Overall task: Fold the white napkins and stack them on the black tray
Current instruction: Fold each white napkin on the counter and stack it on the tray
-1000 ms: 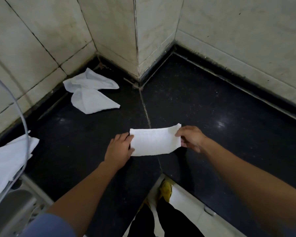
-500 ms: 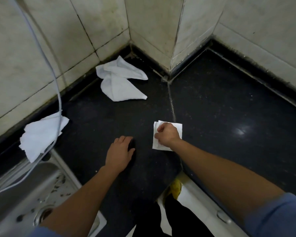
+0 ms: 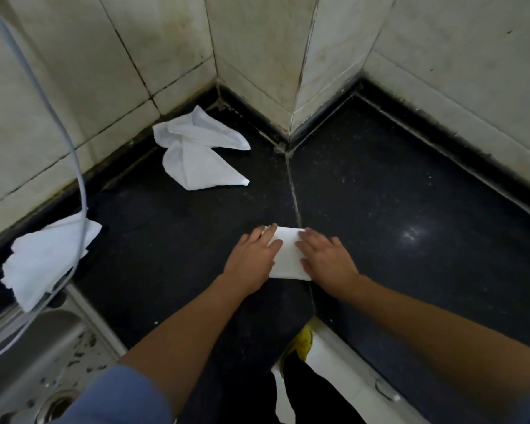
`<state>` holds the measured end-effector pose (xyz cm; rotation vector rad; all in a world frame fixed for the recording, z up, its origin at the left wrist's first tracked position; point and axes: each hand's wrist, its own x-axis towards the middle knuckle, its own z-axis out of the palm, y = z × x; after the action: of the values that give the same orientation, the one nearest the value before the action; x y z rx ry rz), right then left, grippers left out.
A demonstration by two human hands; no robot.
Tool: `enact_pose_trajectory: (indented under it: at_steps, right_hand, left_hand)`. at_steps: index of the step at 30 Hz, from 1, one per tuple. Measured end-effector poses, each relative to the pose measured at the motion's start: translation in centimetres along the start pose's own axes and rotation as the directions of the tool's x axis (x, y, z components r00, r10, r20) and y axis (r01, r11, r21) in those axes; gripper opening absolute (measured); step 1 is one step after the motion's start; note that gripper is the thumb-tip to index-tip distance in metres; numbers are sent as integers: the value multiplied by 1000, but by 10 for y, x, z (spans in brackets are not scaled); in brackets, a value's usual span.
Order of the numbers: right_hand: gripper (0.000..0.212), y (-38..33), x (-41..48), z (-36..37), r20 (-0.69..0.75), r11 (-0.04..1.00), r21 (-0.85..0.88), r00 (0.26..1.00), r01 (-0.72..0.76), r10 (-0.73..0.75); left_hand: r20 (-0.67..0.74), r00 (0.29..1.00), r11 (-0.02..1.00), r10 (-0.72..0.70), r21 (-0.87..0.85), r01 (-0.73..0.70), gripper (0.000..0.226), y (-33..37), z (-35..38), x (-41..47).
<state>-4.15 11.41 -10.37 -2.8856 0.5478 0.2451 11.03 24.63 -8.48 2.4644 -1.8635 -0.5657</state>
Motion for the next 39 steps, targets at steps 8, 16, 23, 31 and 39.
enact_pose_trajectory:
  at_steps: [8, 16, 23, 31, 39]
  right_hand:
    - [70, 16, -22, 9, 265, 997, -11, 961, -78, 78]
    - [50, 11, 17, -21, 30, 999, 37, 999, -25, 24]
    - [41, -13, 86, -35, 368, 987, -22, 917, -159, 156]
    - [15, -16, 72, -37, 447, 899, 268, 871, -348, 204]
    - [38, -8, 1, -67, 297, 742, 513, 901, -430, 317]
  left_hand:
    - [233, 969, 997, -76, 19, 74, 68, -14, 6, 14]
    - [7, 978, 964, -209, -165, 208, 56, -12, 6, -24]
    - [-26, 928, 897, -371, -269, 351, 45, -27, 23, -96]
    - [-14, 917, 894, -400, -225, 386, 43, -51, 17, -120]
    - [-14, 981, 972, -195, -137, 191, 42, -44, -27, -71]
